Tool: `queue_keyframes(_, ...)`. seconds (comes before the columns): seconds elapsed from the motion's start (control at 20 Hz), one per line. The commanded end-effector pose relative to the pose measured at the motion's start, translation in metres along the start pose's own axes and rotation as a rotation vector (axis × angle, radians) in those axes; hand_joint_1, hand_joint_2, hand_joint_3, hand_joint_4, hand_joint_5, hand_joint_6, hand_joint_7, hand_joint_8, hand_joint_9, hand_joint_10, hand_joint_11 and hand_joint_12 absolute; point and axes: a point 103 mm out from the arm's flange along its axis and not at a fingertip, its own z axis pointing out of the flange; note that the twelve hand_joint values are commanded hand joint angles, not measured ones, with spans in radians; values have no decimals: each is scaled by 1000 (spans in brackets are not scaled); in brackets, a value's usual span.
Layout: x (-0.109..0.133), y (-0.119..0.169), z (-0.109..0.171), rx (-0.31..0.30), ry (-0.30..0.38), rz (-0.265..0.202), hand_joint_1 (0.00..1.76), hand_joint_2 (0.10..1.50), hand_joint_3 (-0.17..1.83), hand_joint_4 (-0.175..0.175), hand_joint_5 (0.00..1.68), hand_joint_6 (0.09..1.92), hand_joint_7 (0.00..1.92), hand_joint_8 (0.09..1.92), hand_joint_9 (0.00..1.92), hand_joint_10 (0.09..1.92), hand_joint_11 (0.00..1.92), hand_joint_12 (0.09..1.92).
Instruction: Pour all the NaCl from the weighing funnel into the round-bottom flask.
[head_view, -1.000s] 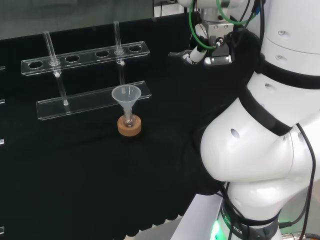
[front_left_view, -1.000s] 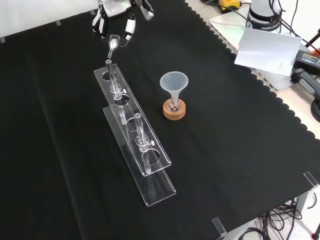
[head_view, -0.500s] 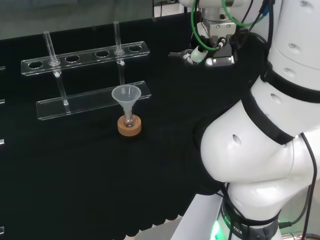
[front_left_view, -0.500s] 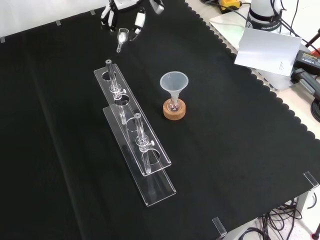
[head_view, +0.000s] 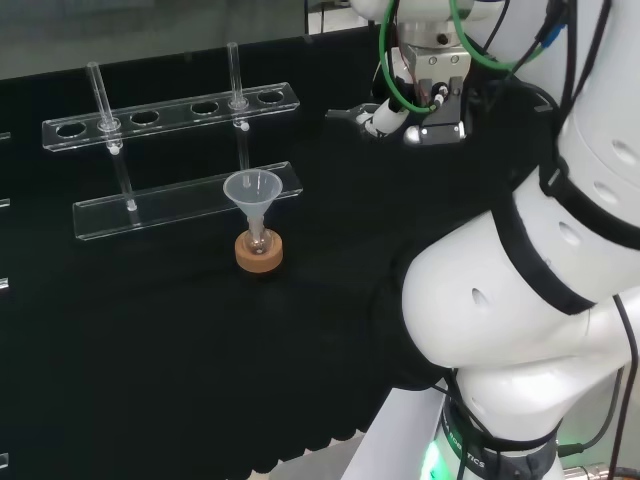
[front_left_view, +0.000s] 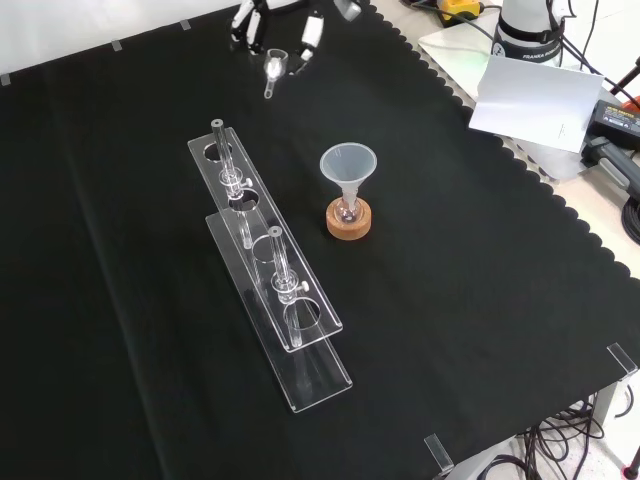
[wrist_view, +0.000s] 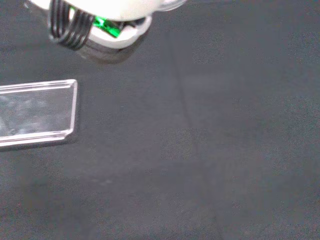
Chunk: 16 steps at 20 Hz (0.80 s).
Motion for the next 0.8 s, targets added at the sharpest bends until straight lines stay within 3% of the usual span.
queue_keyframes(0.05, 27, -38, 1, 2, 15, -34, 1135, 690, 535, 175, 1356, 470, 593, 714, 1054, 328, 924, 982)
queue_keyframes(0.8, 76, -82, 7, 32, -37, -114, 1135, 690, 534, 175, 1359, 465, 593, 715, 1057, 319, 931, 972)
